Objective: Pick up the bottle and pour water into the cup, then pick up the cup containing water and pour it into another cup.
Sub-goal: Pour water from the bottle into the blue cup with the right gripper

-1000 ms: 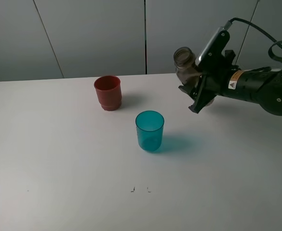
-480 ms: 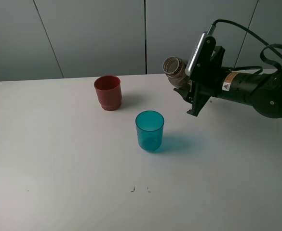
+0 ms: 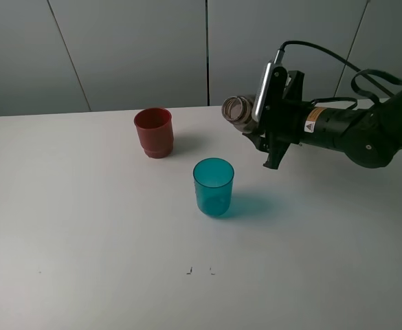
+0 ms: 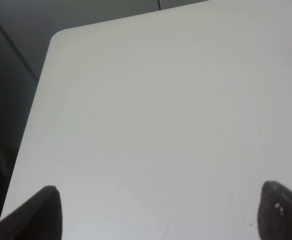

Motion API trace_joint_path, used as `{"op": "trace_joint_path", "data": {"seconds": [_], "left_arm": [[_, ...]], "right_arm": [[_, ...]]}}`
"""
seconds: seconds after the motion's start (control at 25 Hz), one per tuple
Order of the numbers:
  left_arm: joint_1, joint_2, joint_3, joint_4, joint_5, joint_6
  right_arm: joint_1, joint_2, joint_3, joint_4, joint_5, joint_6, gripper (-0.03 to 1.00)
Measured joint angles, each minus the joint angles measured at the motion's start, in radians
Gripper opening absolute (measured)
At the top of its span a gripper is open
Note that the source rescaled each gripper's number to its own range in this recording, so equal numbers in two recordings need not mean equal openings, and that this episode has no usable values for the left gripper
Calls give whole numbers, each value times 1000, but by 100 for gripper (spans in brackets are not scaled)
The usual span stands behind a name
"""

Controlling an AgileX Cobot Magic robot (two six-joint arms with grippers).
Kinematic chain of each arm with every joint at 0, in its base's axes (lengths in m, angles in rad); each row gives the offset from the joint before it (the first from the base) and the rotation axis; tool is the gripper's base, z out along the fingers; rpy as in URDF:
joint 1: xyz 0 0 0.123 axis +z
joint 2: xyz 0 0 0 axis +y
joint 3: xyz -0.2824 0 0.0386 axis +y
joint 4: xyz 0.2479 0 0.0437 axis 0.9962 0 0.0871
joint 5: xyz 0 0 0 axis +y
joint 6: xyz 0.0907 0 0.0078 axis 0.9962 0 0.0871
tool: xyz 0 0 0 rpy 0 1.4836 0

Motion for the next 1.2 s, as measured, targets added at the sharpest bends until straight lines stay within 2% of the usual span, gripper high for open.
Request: {"op": "trace_joint_path", "data": {"seconds": [0.44, 0.76, 0.96, 1.2], "left_arm": [[0, 0, 0, 0, 0, 0], [0, 0, 0, 0, 0, 0], [0, 0, 0, 0, 0, 0], [0, 0, 0, 0, 0, 0]], "right_arm": [[25, 0, 0, 2, 0, -287, 0], [25, 0, 0, 2, 0, -383, 0], [42, 0, 0, 68, 0, -466, 0], [48, 0, 0, 103, 0, -494, 0]]}}
